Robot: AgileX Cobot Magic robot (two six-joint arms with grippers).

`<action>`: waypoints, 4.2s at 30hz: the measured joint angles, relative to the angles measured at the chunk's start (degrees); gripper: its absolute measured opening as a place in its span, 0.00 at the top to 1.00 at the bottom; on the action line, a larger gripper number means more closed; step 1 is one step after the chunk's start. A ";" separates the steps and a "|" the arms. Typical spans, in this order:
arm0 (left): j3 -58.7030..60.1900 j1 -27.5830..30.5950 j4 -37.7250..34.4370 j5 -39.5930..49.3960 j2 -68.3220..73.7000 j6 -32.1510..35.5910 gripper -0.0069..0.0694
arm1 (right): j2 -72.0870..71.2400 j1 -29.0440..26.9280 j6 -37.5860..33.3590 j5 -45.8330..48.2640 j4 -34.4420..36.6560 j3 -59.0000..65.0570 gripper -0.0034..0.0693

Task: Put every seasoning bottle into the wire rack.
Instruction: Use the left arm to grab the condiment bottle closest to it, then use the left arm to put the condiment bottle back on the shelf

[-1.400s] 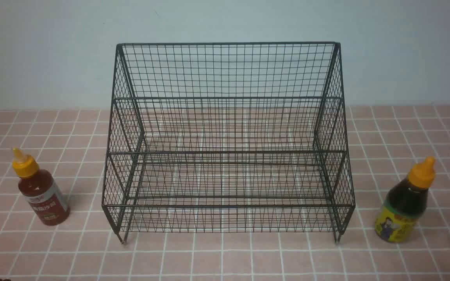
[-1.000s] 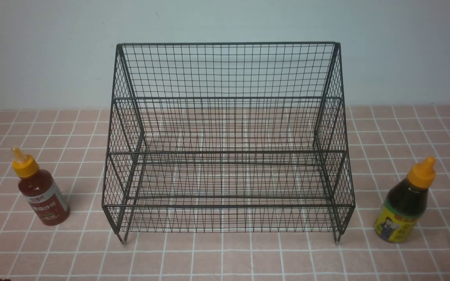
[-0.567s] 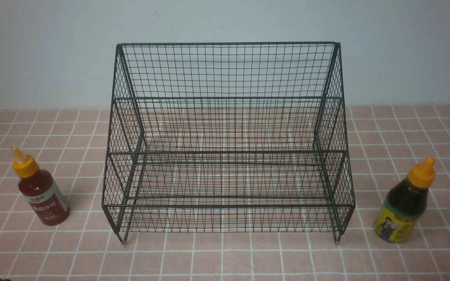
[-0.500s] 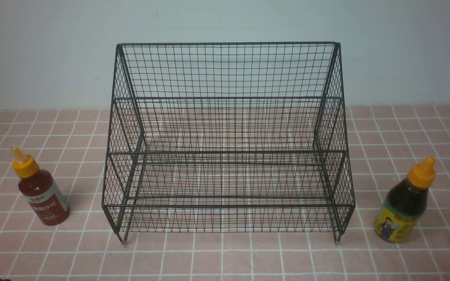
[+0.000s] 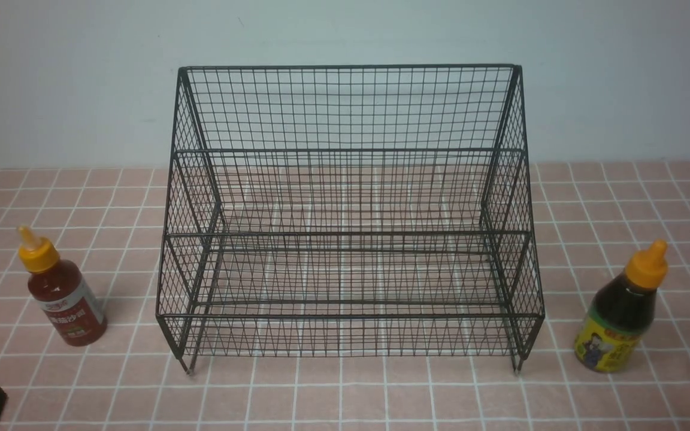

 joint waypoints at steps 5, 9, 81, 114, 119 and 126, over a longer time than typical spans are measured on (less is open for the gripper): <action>0.00 0.00 -5.54 -5.85 0.00 -0.27 0.92 | 0.00 0.00 0.00 0.00 0.00 0.00 0.97; 0.00 0.00 -7.52 -9.22 0.00 0.04 0.92 | 0.00 0.00 0.00 0.00 0.00 0.00 0.97; -30.49 -0.12 7.59 -25.47 58.44 11.73 0.57 | 0.00 0.00 0.00 0.00 0.00 0.00 0.97; -32.57 -25.79 8.26 -32.03 71.62 5.06 0.57 | 0.00 0.00 0.00 0.00 0.00 0.00 0.97; -32.57 -25.79 8.26 -31.69 74.89 4.51 0.57 | 0.00 0.00 0.00 0.00 0.00 0.00 0.97; -32.78 -25.79 5.68 -28.25 78.06 4.51 0.57 | 0.00 0.00 0.00 0.00 0.00 0.00 0.97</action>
